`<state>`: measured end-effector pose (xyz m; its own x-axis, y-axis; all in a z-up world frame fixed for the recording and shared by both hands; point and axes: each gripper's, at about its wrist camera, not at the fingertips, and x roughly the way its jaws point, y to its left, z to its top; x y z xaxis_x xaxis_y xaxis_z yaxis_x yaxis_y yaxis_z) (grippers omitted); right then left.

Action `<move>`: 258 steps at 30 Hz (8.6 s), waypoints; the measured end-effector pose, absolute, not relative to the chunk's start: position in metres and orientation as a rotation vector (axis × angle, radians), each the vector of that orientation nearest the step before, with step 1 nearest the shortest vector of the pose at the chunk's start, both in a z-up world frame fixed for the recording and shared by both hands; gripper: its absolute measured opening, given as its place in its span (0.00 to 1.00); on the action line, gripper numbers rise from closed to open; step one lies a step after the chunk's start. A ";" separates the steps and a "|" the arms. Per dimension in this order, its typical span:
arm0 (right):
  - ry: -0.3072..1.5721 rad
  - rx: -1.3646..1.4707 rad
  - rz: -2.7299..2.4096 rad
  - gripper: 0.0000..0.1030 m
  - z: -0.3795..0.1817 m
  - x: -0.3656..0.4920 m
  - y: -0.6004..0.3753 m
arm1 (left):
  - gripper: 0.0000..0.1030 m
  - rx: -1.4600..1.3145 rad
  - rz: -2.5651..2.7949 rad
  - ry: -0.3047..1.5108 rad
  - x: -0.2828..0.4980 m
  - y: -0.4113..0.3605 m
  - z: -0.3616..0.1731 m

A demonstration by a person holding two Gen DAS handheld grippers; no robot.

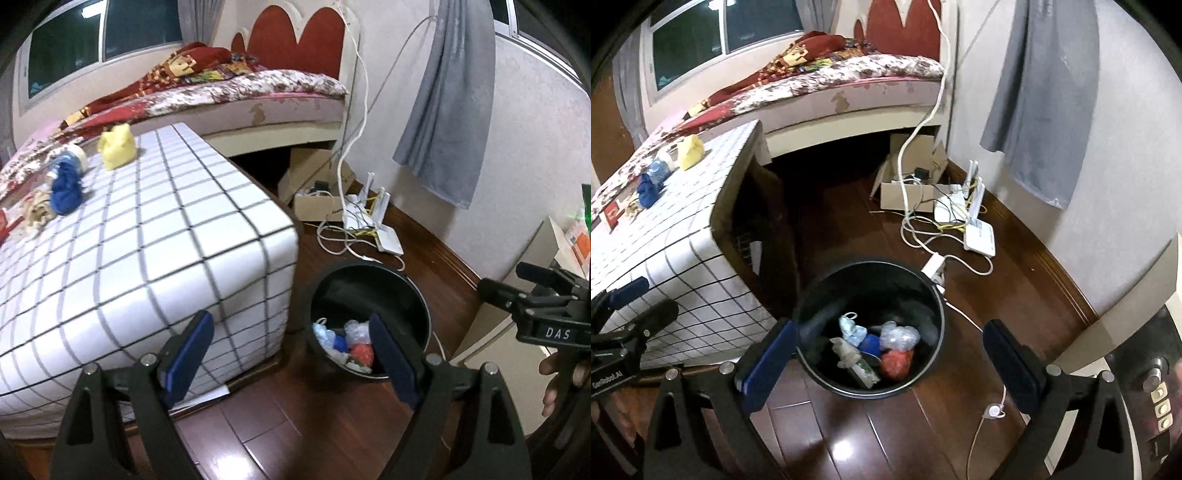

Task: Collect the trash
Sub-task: 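Move both grippers back over the table toward the remaining trash, then grasp the white-red milk carton with the left gripper while the right gripper grasps the blue cloth, then carry the milk carton and blue cloth with both grippers over the black bin, then open both grippers to drop the carton and blue cloth into the bin, then move both grippers back over the table toward the remaining trash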

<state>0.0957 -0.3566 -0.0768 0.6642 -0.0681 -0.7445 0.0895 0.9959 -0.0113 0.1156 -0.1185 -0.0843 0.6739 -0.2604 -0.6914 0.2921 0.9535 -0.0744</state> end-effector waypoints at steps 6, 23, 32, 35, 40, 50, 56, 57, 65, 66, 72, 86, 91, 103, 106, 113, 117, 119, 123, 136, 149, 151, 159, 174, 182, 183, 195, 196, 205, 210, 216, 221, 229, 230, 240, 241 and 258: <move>0.793 0.013 -0.037 0.99 -0.064 0.092 -0.330 | 0.85 0.037 -0.258 0.745 0.109 -0.092 -0.074; 0.805 0.011 0.189 0.99 -0.051 0.140 -0.231 | 0.85 -0.011 -0.011 0.697 0.108 0.032 -0.055; 0.746 -0.001 0.339 0.87 -0.027 0.159 -0.159 | 0.85 -0.048 0.139 0.657 0.128 0.124 -0.033; 0.740 -0.041 0.403 0.79 -0.024 0.172 -0.123 | 0.85 -0.070 0.181 0.651 0.139 0.154 -0.031; 0.730 -0.092 0.487 0.68 -0.021 0.210 -0.053 | 0.84 -0.073 0.211 0.669 0.170 0.183 -0.037; 0.784 -0.156 0.561 0.53 -0.046 0.303 0.030 | 0.68 -0.090 0.209 0.722 0.250 0.210 -0.058; 0.832 -0.154 0.569 0.52 -0.068 0.348 0.047 | 0.68 -0.115 0.192 0.764 0.289 0.211 -0.073; 0.838 -0.148 0.580 0.52 -0.071 0.353 0.048 | 0.68 -0.119 0.191 0.769 0.294 0.212 -0.075; 0.848 -0.161 0.604 0.52 -0.082 0.382 0.069 | 0.67 -0.132 0.194 0.808 0.324 0.222 -0.089; 0.848 -0.162 0.605 0.51 -0.082 0.385 0.071 | 0.66 -0.141 0.189 0.810 0.326 0.224 -0.089; 0.837 -0.161 0.623 0.42 -0.084 0.388 0.074 | 0.52 -0.167 0.148 0.823 0.333 0.227 -0.091; 0.711 -0.116 0.562 0.37 -0.040 0.337 0.013 | 0.51 -0.052 0.136 0.710 0.283 0.198 -0.052; 0.670 -0.098 0.528 0.37 -0.019 0.310 -0.020 | 0.52 -0.026 0.105 0.684 0.257 0.174 -0.041; 0.582 -0.102 0.421 0.37 0.018 0.220 -0.114 | 0.52 0.009 0.002 0.603 0.185 0.101 -0.010; 0.555 -0.112 0.385 0.37 0.023 0.195 -0.141 | 0.51 0.012 -0.030 0.597 0.176 0.085 -0.006; 0.546 -0.093 0.311 0.37 0.016 0.160 -0.198 | 0.52 0.051 -0.103 0.578 0.164 0.040 -0.013; 0.567 -0.088 0.265 0.37 0.009 0.154 -0.224 | 0.51 0.055 -0.157 0.598 0.159 0.018 -0.020; 0.563 -0.070 0.236 0.37 0.007 0.149 -0.238 | 0.51 0.075 -0.181 0.597 0.158 0.007 -0.020; 0.555 -0.030 0.202 0.37 0.004 0.139 -0.263 | 0.51 0.090 -0.217 0.596 0.154 -0.015 -0.020; 0.607 0.017 0.130 0.37 -0.025 0.116 -0.321 | 0.51 0.142 -0.350 0.640 0.140 -0.094 -0.040; 0.633 0.057 0.070 0.37 -0.042 0.100 -0.366 | 0.51 0.174 -0.447 0.683 0.130 -0.154 -0.056; 0.648 0.062 0.062 0.37 -0.048 0.098 -0.373 | 0.51 0.180 -0.462 0.695 0.130 -0.163 -0.061; 0.677 0.092 0.048 0.37 -0.068 0.090 -0.403 | 0.51 0.172 -0.530 0.781 0.131 -0.195 -0.088; 0.903 0.075 0.111 0.38 -0.135 0.146 -0.408 | 0.52 0.109 -0.559 0.939 0.154 -0.220 -0.141; 0.974 0.149 0.146 0.42 -0.150 0.169 -0.412 | 0.54 0.079 -0.556 0.984 0.163 -0.225 -0.157; 0.992 0.167 0.144 0.46 -0.154 0.172 -0.413 | 0.55 0.068 -0.540 0.976 0.164 -0.224 -0.157; 0.975 0.244 -0.066 0.99 -0.144 0.161 -0.455 | 0.85 0.073 -0.455 0.965 0.160 -0.213 -0.159; 0.972 0.237 -0.069 0.99 -0.142 0.159 -0.455 | 0.85 0.073 -0.453 0.962 0.159 -0.212 -0.158; 0.955 0.228 -0.070 0.99 -0.132 0.148 -0.452 | 0.88 0.080 -0.429 0.916 0.157 -0.208 -0.146; 0.930 0.200 -0.070 0.99 -0.122 0.138 -0.442 | 0.89 0.096 -0.423 0.872 0.151 -0.204 -0.130; 0.904 0.122 -0.076 0.99 -0.109 0.126 -0.423 | 0.89 0.083 -0.401 0.834 0.146 -0.190 -0.113; 0.881 0.101 -0.068 0.99 -0.099 0.122 -0.409 | 0.90 0.071 -0.382 0.808 0.141 -0.175 -0.102; 0.828 0.103 -0.047 0.99 -0.080 0.118 -0.387 | 0.90 0.053 -0.348 0.769 0.135 -0.151 -0.087; 0.822 0.101 -0.044 0.99 -0.077 0.118 -0.384 | 0.90 0.055 -0.343 0.765 0.135 -0.149 -0.086; 0.779 0.073 0.017 0.99 -0.060 0.124 -0.347 | 0.90 0.048 -0.279 0.732 0.135 -0.115 -0.072; 0.774 0.070 0.023 0.99 -0.059 0.126 -0.343 | 0.90 0.048 -0.274 0.730 0.135 -0.111 -0.071; 0.736 0.014 0.162 0.99 -0.048 0.155 -0.271 | 0.90 0.013 -0.132 0.697 0.141 -0.039 -0.062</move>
